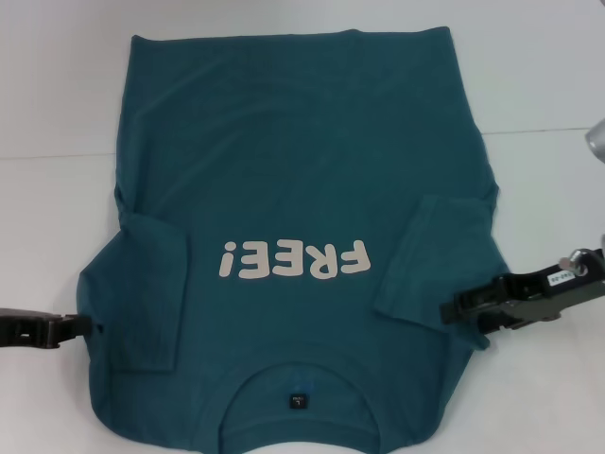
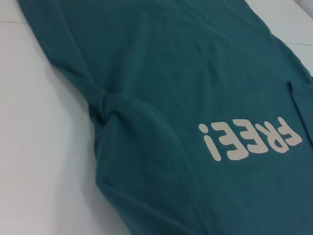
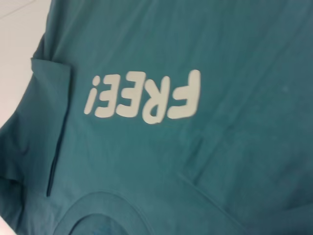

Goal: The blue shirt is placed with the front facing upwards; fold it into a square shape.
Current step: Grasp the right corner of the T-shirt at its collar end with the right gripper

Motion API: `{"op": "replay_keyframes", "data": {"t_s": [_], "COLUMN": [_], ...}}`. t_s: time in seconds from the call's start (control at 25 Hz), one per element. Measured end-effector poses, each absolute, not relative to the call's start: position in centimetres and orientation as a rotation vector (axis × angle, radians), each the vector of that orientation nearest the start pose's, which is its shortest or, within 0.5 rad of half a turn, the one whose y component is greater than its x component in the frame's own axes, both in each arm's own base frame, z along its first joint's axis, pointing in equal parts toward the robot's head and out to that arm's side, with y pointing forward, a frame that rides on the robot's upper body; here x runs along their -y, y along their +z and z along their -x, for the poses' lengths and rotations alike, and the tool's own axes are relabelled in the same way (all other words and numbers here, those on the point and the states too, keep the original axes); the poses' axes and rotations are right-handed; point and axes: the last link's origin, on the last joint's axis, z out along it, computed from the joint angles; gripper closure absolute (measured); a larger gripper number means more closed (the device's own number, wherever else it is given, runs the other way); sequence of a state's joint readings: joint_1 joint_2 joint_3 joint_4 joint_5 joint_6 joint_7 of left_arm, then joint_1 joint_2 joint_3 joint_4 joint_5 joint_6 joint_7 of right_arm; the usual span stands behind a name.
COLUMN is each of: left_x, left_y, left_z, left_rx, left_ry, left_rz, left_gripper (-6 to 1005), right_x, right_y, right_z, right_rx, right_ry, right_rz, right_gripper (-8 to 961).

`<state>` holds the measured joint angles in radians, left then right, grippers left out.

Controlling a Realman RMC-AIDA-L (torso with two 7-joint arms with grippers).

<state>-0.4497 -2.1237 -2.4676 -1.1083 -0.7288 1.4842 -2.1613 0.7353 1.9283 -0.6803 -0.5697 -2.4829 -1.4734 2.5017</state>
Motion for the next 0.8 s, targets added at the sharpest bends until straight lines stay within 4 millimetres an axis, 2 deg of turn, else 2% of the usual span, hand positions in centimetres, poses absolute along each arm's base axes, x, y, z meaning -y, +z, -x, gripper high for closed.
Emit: {"op": "replay_keyframes", "data": {"t_s": [0.28,0.6,0.8], "left_x": [-33.6,-33.8,-33.8], "left_y": [5.2,5.2,5.2], "left_z": [29.6,29.5,29.5], "left_rx": [1.339,1.333,1.331], "left_ry": [-0.204,-0.203,-0.200], "left_rz": [2.335,2.340,2.342], "left_gripper": [997,997,997], "right_x": [-37.2,-39.0,-39.9], "right_y": [3.7,2.7,2.8], "right_z": [-29.1,-26.6,-25.5], "right_rx": [-1.925,-1.847,-1.818], "right_ry": [0.129,0.156,0.175], "right_rz": [2.218,2.271,2.283], "right_gripper": [113,117,118]}}
